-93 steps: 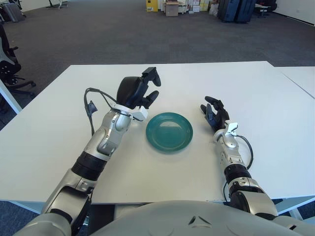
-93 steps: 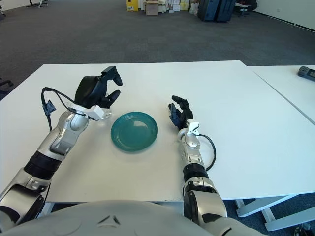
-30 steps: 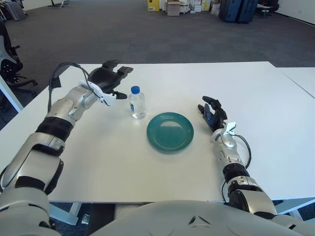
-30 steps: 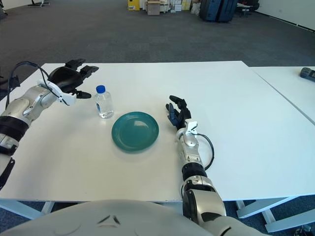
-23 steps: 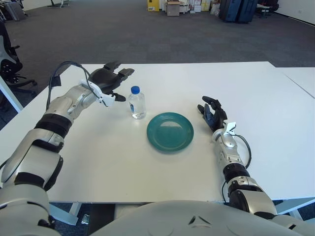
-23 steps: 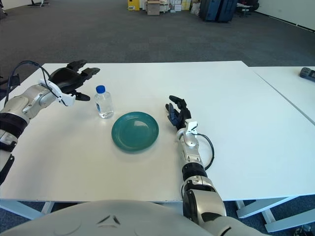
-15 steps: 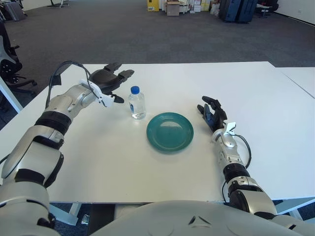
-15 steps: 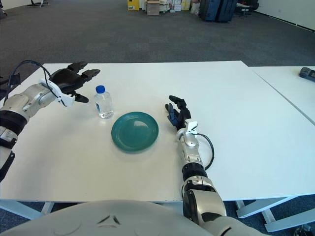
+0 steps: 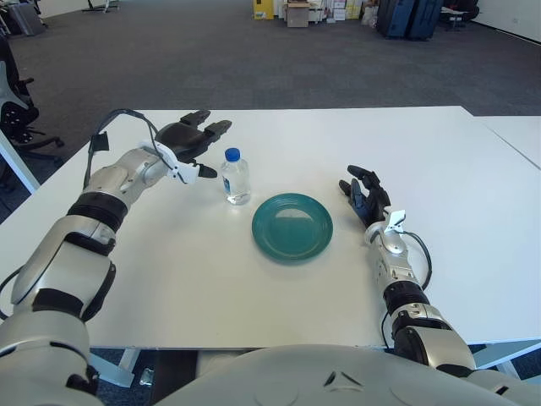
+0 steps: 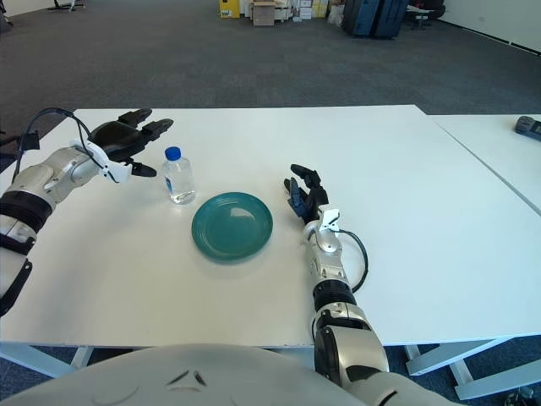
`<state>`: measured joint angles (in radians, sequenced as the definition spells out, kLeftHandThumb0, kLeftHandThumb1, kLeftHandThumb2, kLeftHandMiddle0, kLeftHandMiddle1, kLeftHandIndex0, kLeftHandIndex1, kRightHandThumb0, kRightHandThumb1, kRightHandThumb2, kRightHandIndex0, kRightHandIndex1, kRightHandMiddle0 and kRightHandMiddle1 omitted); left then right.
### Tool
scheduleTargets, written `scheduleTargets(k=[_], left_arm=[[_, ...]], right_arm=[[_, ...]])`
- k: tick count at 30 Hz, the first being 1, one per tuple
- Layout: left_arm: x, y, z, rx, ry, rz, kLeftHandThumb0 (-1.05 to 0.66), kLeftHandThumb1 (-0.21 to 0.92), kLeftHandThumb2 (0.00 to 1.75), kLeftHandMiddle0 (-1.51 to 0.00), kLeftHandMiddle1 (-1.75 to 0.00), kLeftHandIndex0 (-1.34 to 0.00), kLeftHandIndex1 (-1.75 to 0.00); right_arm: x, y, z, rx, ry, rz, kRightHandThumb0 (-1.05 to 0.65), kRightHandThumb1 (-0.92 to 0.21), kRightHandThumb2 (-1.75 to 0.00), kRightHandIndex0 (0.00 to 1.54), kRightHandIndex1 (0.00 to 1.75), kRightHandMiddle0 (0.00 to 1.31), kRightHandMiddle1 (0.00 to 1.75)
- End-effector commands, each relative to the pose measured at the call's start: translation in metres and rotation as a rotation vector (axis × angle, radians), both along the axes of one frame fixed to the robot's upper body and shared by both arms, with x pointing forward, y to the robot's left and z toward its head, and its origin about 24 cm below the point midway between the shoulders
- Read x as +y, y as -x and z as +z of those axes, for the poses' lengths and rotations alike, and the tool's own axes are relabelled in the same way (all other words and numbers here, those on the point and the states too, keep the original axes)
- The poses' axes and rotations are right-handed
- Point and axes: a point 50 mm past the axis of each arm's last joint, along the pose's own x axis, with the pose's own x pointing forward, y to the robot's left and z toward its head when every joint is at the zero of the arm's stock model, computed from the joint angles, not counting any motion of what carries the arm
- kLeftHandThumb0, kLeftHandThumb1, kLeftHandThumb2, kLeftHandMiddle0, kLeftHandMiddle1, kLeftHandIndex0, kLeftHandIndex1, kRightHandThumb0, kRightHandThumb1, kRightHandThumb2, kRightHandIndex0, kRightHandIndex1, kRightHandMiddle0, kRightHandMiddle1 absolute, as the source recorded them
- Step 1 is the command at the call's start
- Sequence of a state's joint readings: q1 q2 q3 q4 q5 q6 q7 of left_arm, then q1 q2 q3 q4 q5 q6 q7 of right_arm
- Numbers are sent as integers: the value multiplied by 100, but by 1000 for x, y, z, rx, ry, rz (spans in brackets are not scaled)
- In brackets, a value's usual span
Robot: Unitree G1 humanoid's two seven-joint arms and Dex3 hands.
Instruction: Put the bottle into the plate.
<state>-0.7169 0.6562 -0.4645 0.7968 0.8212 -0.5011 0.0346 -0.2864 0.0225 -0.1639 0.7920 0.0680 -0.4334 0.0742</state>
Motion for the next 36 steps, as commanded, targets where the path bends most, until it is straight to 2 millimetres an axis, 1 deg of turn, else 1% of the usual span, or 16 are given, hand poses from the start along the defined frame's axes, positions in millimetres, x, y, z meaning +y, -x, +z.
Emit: scheduleTargets(k=[1, 3, 7, 8, 11, 12, 16, 18, 19, 21, 22, 25, 36], left_arm=[[-1, 1, -5, 4, 61, 26, -105, 92, 46, 0, 0, 0, -2], [-2, 2, -7, 14, 84, 28, -105, 92, 45, 0, 0, 0, -2], [-5, 4, -12, 50, 198, 48, -105, 92, 42, 0, 0, 0, -1], [-5, 5, -14, 69, 249, 61, -105, 92, 41, 0, 0, 0, -1], [-4, 7, -18, 169, 475, 122, -105, 92, 32, 0, 0, -1, -1], [-4, 7, -19, 193, 526, 134, -105, 92, 28, 0, 0, -2, -1], [-3, 10, -23, 266, 681, 160, -105, 92, 17, -2, 0, -4, -4], [-2, 13, -26, 292, 739, 166, -105, 92, 17, -3, -1, -4, -6], [-2, 14, -28, 308, 786, 171, -104, 91, 15, -5, -1, -3, -13], [-1, 17, -32, 329, 855, 180, -102, 90, 11, -7, -2, -1, -23], [0, 18, -33, 334, 874, 183, -101, 90, 9, -9, -2, -1, -27], [0, 20, -34, 342, 899, 187, -98, 89, 7, -11, -2, 0, -32], [1, 25, -42, 363, 989, 204, -94, 91, 5, -15, -2, 0, -38]], right_arm=[[-1, 6, -11, 56, -6, -8, -58, -92, -59, 59, 1, 12, 87], [-1, 6, -11, 56, -5, -9, -58, -92, -59, 59, 1, 12, 87], [-2, 6, -11, 57, -1, -9, -58, -92, -59, 60, 1, 11, 87], [-2, 7, -11, 57, 1, -8, -58, -92, -59, 60, 1, 11, 88], [-2, 6, -11, 57, 2, -6, -58, -92, -59, 61, 2, 12, 88], [-2, 6, -10, 57, 2, -6, -58, -92, -59, 61, 2, 12, 88], [-2, 7, -10, 53, 4, -5, -58, -92, -59, 62, 2, 12, 88], [-2, 7, -10, 51, 6, -4, -57, -92, -58, 62, 2, 12, 88], [-2, 7, -10, 50, 7, -4, -57, -92, -58, 62, 2, 12, 88], [-2, 7, -10, 49, 9, -3, -56, -92, -58, 62, 2, 12, 88], [-2, 7, -10, 49, 9, -2, -56, -92, -58, 63, 2, 12, 88], [-2, 7, -10, 49, 10, -2, -56, -92, -57, 63, 2, 12, 89], [-2, 6, -10, 50, 15, -1, -57, -92, -57, 62, 2, 12, 89]])
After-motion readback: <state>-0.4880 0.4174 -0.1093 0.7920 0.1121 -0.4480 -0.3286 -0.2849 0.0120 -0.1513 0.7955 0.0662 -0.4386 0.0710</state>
